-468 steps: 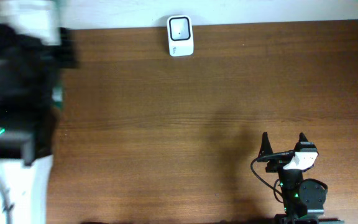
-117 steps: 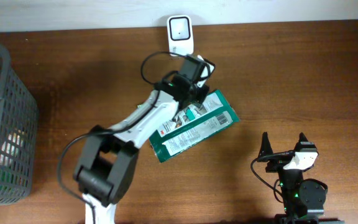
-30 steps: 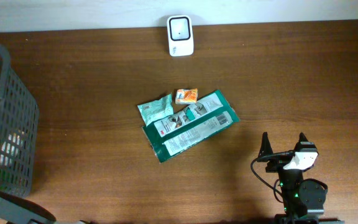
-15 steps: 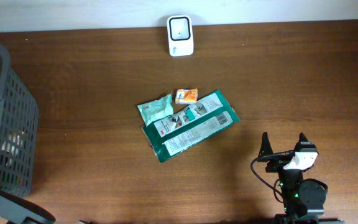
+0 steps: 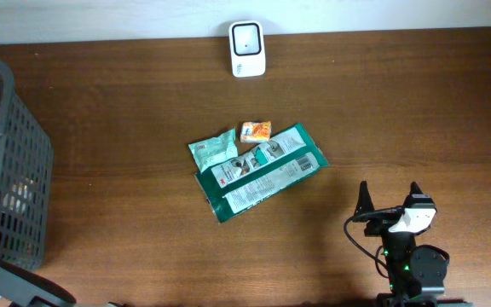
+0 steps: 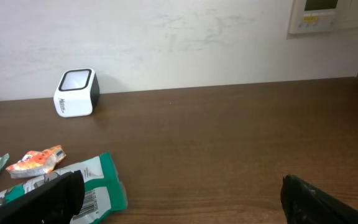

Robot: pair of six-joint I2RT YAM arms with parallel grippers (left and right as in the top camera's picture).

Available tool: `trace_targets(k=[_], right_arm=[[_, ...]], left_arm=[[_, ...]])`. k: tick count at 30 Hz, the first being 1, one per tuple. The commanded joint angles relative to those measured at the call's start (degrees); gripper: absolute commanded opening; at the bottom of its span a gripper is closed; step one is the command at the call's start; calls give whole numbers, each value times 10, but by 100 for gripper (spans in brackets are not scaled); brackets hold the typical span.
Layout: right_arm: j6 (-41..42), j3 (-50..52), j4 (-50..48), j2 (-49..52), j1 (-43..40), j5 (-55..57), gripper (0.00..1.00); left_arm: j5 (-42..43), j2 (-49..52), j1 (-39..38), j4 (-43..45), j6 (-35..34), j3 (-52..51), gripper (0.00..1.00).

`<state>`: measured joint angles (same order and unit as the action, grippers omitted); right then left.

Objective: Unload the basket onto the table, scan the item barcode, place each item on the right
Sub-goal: 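Reach the left gripper into the basket and grasp the green-capped bottle, then lift the green-capped bottle out and lower it onto the table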

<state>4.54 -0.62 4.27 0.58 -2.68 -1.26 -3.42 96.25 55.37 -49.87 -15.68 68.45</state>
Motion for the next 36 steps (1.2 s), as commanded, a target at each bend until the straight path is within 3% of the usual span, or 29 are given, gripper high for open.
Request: trace_targets(k=[1, 5, 15, 28, 32, 36], right_arm=[[4, 3, 3, -3, 4, 7, 98], [4, 3, 3, -3, 4, 7, 98], [4, 3, 3, -3, 4, 7, 98], [4, 3, 3, -3, 4, 7, 98], [4, 3, 3, -3, 4, 7, 98], [4, 3, 3, -3, 4, 7, 98]], left_arm=[[19, 6, 3, 1, -6, 13, 64], [55, 6, 3, -2, -6, 46, 51], [71, 5, 3, -26, -6, 115, 53], [268, -4, -6, -155, -6, 529, 52], [304, -32, -50, -158, -6, 594, 53], [304, -74, -151, -158, -5, 602, 54]])
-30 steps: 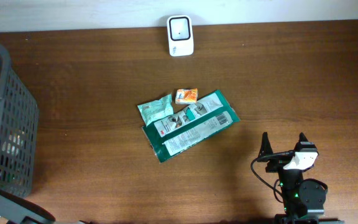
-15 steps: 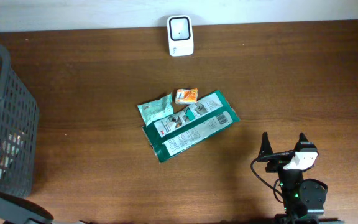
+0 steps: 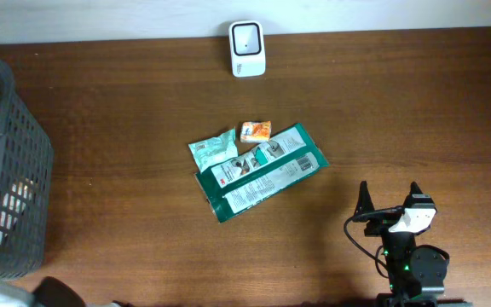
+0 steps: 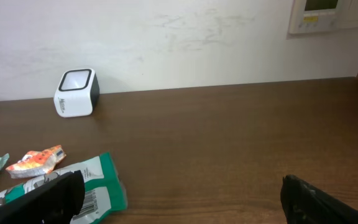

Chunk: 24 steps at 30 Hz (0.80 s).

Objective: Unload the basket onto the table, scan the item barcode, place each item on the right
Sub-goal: 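Lift the green-capped bottle out and lower it onto the table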

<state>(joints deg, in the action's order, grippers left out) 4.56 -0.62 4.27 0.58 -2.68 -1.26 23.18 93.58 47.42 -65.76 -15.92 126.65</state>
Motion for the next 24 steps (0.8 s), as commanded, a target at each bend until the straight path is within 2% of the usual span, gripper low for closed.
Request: trace_targets(k=[1, 4, 9, 13, 17, 24], right_arm=[[4, 3, 3, -3, 4, 7, 98], [4, 3, 3, -3, 4, 7, 98], [4, 3, 3, -3, 4, 7, 98], [4, 3, 3, -3, 4, 7, 98], [4, 3, 3, -3, 4, 7, 98], [4, 3, 3, -3, 4, 7, 98]], left_arm=[[33, -52, -95, 0, -2, 20, 54], [2, -55, -179, -25, 20, 20, 54], [-127, -46, -339, -87, 28, -9, 58], [-192, -30, -418, -105, 28, -62, 58], [-232, -2, -496, -78, 27, -174, 56], [-244, 37, -537, 49, 27, -352, 55]])
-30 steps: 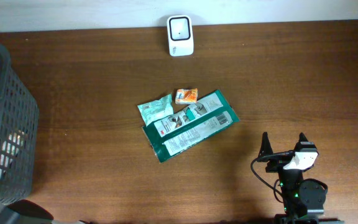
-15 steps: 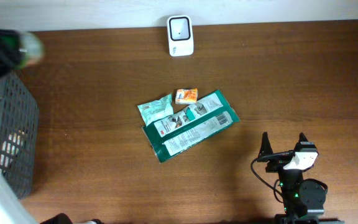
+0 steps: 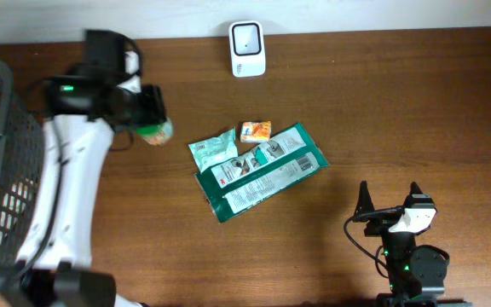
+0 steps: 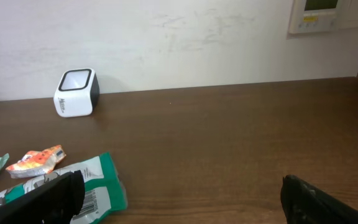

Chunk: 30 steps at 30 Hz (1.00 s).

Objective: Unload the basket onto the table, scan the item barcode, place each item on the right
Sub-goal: 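Lift the green-capped bottle out and lower it onto the table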

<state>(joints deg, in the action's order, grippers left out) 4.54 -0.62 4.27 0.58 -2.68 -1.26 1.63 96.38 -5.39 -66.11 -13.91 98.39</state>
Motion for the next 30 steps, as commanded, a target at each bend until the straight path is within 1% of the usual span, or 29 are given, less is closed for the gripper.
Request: trace_targets(k=[1, 3, 6, 11, 16, 20, 23, 24, 27, 30], right_arm=[[4, 3, 3, -3, 4, 7, 98], [4, 3, 3, -3, 4, 7, 98], [4, 3, 3, -3, 4, 7, 98], [4, 3, 3, -3, 4, 7, 98], [4, 3, 3, -3, 4, 7, 98], [4, 3, 3, -3, 4, 7, 98], [4, 3, 3, -3, 4, 7, 98], [4, 3, 3, -3, 4, 7, 98], [4, 3, 3, -3, 4, 7, 98], [4, 3, 3, -3, 4, 7, 98]], left_arm=[[-35, 13, -12, 73, 7, -90, 55], [-51, 22, -19, 116, 7, -132, 55], [-54, 36, -22, 165, 7, -184, 56], [-53, 53, -27, 212, 7, -240, 56], [-40, 69, -32, 239, 7, -272, 61], [-29, 80, -39, 242, 7, -272, 67], [-29, 80, -47, 251, 7, -266, 88], [-29, 80, -47, 249, 7, -257, 91], [-30, 68, -46, 212, 8, -204, 94], [-30, 42, -46, 156, 37, -120, 95]])
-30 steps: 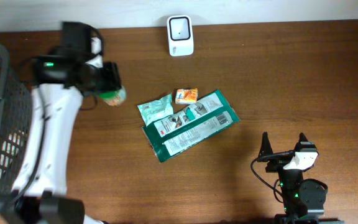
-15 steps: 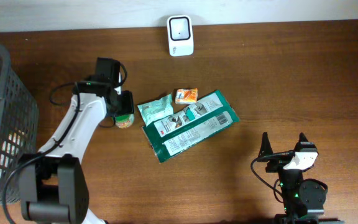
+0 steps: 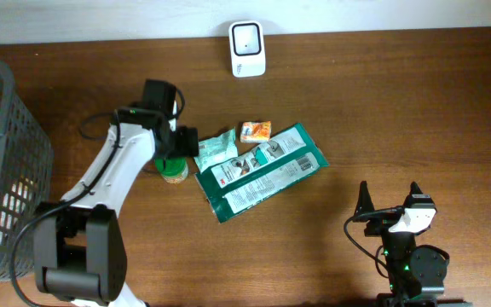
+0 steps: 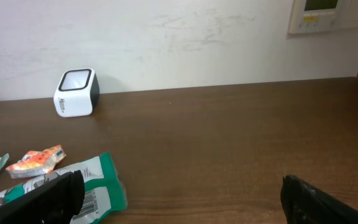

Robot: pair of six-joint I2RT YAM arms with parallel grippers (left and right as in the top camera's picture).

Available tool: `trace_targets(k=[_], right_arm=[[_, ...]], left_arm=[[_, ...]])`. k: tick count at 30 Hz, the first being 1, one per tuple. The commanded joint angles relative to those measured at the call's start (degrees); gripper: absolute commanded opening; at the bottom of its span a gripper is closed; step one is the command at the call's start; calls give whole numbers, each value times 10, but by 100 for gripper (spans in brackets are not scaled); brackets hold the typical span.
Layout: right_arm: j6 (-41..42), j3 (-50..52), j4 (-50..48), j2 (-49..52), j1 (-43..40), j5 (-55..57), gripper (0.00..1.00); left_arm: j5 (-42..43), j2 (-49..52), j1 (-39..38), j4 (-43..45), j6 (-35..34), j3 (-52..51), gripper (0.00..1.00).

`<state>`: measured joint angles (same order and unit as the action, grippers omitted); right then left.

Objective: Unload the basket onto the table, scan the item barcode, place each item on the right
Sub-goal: 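Lift the green-capped bottle out and lower it onto the table, then move the left gripper back into the basket and grasp the white tube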

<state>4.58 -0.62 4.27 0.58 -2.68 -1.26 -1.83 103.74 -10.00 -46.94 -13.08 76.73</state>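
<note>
The white barcode scanner (image 3: 247,38) stands at the table's back edge, and the right wrist view also shows the scanner (image 4: 75,92). My left gripper (image 3: 174,160) is shut on a small round green item (image 3: 173,170), just left of a pale green packet (image 3: 214,151). Beside that packet lie a small orange packet (image 3: 256,130) and a large green packet (image 3: 258,170), whose barcode end (image 4: 92,193) shows in the right wrist view. My right gripper (image 3: 390,198) is open near the front right, with nothing between its fingers.
A grey mesh basket (image 3: 7,170) stands at the left edge of the table. The wall runs right behind the scanner. The wooden table (image 3: 399,111) is bare brown wood on the right.
My left gripper was over the back left of the table with the green item. It now sits further right and nearer, beside the pale green packet. The right arm has not moved.
My left arm was first only at the lower left corner by the basket, and the basket shifted slightly. Then the left gripper was over the back left of the table, shut on a green item. Now it holds that item beside the packets.
</note>
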Motion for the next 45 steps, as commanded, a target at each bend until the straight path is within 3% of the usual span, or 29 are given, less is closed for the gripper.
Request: trace_targets(k=[1, 7, 11, 15, 19, 24, 27, 32, 38, 45], right_arm=[[4, 3, 3, -3, 4, 7, 98], [4, 3, 3, -3, 4, 7, 98], [4, 3, 3, -3, 4, 7, 98], [4, 3, 3, -3, 4, 7, 98], [4, 3, 3, -3, 4, 7, 98], [3, 3, 3, -3, 4, 7, 98], [4, 3, 3, -3, 4, 7, 98], [3, 3, 3, -3, 4, 7, 98], [3, 3, 3, -3, 4, 7, 98], [3, 3, 3, -3, 4, 7, 98]], left_arm=[[1, -43, 1, -59, 43, 133, 97], [-105, -111, 55, -191, 59, 341, 99], [-119, -160, 179, -220, 39, 393, 99], [-95, -178, 353, -237, -2, 393, 99], [-14, -163, 518, -237, -21, 362, 99], [51, -124, 626, -216, -21, 252, 99], [49, -112, 637, -192, -9, 193, 99], [25, -82, 637, -117, 74, 120, 98], [28, -16, 637, -34, 266, 62, 99], [40, 89, 636, -30, 415, 58, 99]])
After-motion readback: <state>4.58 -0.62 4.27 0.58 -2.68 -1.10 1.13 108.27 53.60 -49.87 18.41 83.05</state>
